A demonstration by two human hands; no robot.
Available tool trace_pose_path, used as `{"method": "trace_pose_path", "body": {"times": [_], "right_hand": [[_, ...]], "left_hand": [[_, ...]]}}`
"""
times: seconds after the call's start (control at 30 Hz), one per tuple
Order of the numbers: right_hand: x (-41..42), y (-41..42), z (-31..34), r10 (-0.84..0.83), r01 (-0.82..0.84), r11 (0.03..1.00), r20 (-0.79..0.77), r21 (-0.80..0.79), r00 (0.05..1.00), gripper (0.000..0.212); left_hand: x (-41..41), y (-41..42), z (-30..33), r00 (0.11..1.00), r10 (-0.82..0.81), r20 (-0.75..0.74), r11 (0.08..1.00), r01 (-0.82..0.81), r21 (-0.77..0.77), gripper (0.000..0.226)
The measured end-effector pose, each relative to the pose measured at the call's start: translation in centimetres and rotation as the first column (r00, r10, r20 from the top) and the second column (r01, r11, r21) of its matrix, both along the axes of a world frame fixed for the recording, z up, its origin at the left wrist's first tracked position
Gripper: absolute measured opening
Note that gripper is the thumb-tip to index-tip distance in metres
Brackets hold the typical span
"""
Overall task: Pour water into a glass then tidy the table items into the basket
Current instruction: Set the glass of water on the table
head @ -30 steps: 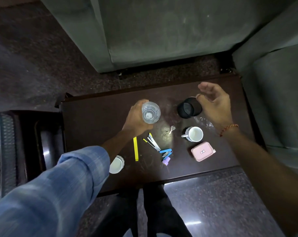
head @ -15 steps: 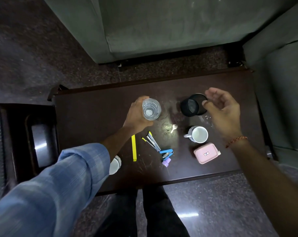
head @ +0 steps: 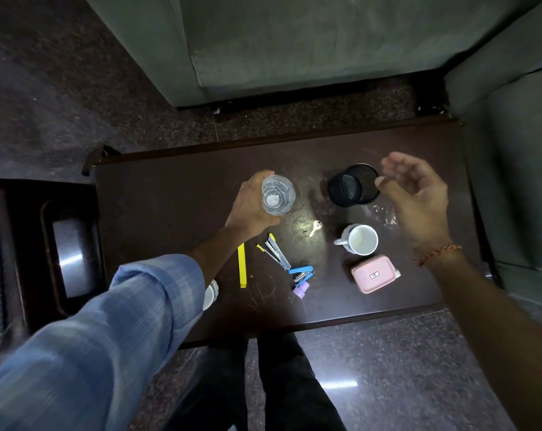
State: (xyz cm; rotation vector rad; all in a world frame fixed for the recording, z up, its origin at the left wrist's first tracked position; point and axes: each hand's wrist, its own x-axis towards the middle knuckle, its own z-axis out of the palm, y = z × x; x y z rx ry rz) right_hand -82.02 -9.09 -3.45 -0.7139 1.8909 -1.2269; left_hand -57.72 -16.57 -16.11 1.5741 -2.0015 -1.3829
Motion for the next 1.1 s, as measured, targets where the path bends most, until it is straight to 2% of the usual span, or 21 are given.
{"method": "trace_pose_path", "body": {"times": [0.1, 0.23, 0.47, 0.6, 0.83, 1.1], "right_hand": [[-0.1, 0.2, 0.6, 0.008, -0.008, 1.000, -0.022, -0.001, 1.000, 0.038], [-0.4, 0.1, 3.3, 0.022, -0.023, 0.999, -0.032, -0.030, 0.999, 0.038], [-0.6, 0.3, 11.9, 0.016, -0.027, 0.992, -0.088, -0.122, 0.996, 0.039], [-0.7, 1.1, 16.1, 0.002, -0.029, 0.984, -0.152, -0.173, 0.988, 0.037], [0.3, 0.8, 18.8, 0.041, -0.083, 0.978, -0.218, -0.190, 0.975, 0.036], [3.2, 1.9, 16.2, 0.098, -0.123, 0.985, -0.202, -0.117, 0.974, 0.042]], "left_hand": [[0.2, 0.0, 1.0, 0.998, -0.059, 0.036, 0.998, 0.058, 0.022, 0.113], [0.7, -0.9, 5.2, 0.987, -0.152, 0.060, 0.987, 0.154, -0.044, 0.129], [2.5, -2.0, 16.3, 0.961, -0.260, 0.096, 0.936, 0.275, -0.219, 0.128], [3.6, -1.0, 19.8, 0.955, -0.274, 0.116, 0.916, 0.295, -0.272, 0.124], [5.6, 1.3, 21.0, 0.958, -0.277, 0.081, 0.914, 0.288, -0.285, 0.119], [8.2, 3.1, 19.7, 0.968, -0.240, 0.069, 0.929, 0.249, -0.273, 0.119]]}}
